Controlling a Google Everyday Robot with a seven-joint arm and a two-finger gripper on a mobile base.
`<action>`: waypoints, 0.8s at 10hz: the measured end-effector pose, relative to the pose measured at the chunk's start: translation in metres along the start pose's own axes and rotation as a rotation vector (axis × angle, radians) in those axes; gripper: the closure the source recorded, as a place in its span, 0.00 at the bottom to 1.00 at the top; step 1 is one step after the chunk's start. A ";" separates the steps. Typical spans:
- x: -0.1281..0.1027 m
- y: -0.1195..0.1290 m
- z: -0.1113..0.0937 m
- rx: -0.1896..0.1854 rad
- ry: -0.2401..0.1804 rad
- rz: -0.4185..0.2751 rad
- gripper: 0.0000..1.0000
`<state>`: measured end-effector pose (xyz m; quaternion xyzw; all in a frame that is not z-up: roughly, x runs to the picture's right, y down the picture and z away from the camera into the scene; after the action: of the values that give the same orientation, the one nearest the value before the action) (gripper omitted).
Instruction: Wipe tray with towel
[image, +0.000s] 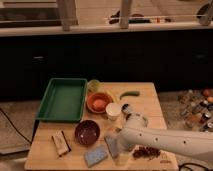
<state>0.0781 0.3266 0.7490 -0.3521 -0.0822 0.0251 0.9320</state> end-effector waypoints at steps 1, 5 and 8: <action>-0.001 0.000 0.002 -0.004 -0.003 -0.005 0.20; 0.000 -0.002 0.009 -0.011 -0.008 -0.016 0.34; 0.000 -0.007 0.007 0.001 -0.012 -0.022 0.66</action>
<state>0.0771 0.3260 0.7586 -0.3505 -0.0919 0.0169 0.9319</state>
